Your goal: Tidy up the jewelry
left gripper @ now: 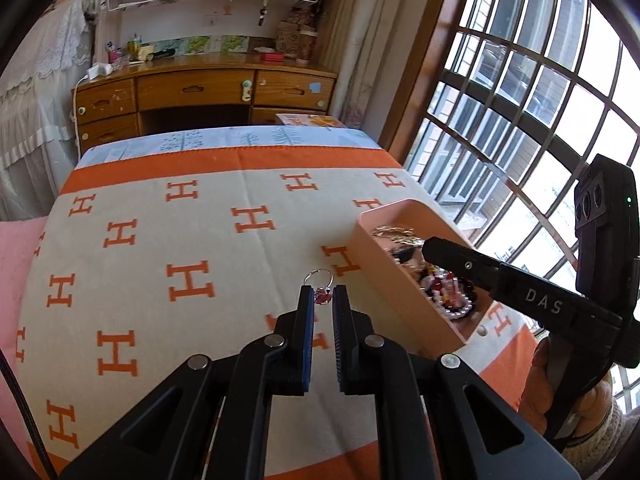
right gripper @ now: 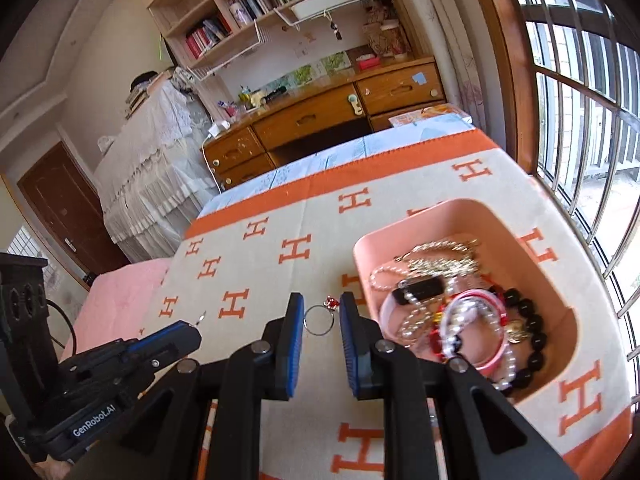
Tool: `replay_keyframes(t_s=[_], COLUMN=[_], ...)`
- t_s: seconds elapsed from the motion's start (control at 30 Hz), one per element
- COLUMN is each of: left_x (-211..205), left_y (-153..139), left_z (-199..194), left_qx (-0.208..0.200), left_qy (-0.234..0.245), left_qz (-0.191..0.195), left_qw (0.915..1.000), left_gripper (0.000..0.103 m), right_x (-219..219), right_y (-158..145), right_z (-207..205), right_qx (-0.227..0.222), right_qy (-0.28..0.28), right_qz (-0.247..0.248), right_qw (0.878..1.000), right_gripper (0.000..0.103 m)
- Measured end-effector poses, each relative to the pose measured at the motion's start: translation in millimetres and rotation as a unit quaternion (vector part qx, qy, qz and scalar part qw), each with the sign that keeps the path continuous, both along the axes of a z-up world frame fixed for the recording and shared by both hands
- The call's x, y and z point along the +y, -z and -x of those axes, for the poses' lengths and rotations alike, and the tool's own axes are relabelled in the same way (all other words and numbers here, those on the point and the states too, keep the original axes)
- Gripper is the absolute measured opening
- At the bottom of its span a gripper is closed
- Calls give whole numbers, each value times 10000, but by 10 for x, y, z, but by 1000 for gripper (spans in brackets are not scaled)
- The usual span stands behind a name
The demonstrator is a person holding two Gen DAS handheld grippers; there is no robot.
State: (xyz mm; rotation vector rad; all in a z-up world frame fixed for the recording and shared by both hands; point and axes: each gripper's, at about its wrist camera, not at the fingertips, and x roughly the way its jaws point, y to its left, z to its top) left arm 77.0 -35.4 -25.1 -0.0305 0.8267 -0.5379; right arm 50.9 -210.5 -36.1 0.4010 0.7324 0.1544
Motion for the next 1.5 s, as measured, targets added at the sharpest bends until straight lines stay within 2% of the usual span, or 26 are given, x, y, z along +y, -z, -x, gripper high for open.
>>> replay_keyframes(t_s=[0.17, 0.3, 0.53, 0.73, 0.83, 0.93, 1.0, 1.27, 1.43, 1.5], left_x=[-528, -941, -1414, -1573, -1559, -1495, -1430, -1022, -707, -583], left_y=[-190, -184, 165, 267, 237, 177, 128, -110, -278, -326], left_z=[-17, -82, -79, 34, 87, 114, 140, 330, 522, 609], left_qx=[117, 365, 945, 897, 715, 591, 479, 35, -239, -316], left_qy=[531, 831, 1160, 1266, 1185, 1067, 955, 389, -75, -312], left_qz=[165, 202, 17, -279, -408, -448, -483, -602, -698, -748], left_qw=[9984, 9957, 9887, 9875, 9895, 9915, 9931, 9974, 9972, 9962], left_gripper=[7, 7, 7, 10, 20, 34, 49, 76, 91, 101], right_x=[-638, -966, -1115, -1143, -1157, -1160, -1137, -906, -688, -578], right_y=[-185, -175, 132, 366, 432, 414, 375, 113, 3, -35], right_z=[167, 243, 177, -3, -72, -79, -46, 163, 323, 392], right_qx=[-18, 48, 415, 798, 885, 816, 739, 328, 157, 106], right_qy=[161, 308, 237, 1, -57, -69, -99, -240, -335, -379], right_qz=[-486, -677, -992, -1259, -1490, -1564, -1537, -988, -669, -531], right_qw=[9987, 9972, 9939, 9888, 9848, 9843, 9853, 9943, 9971, 9978], right_gripper=[19, 19, 20, 21, 30, 31, 31, 31, 31, 31])
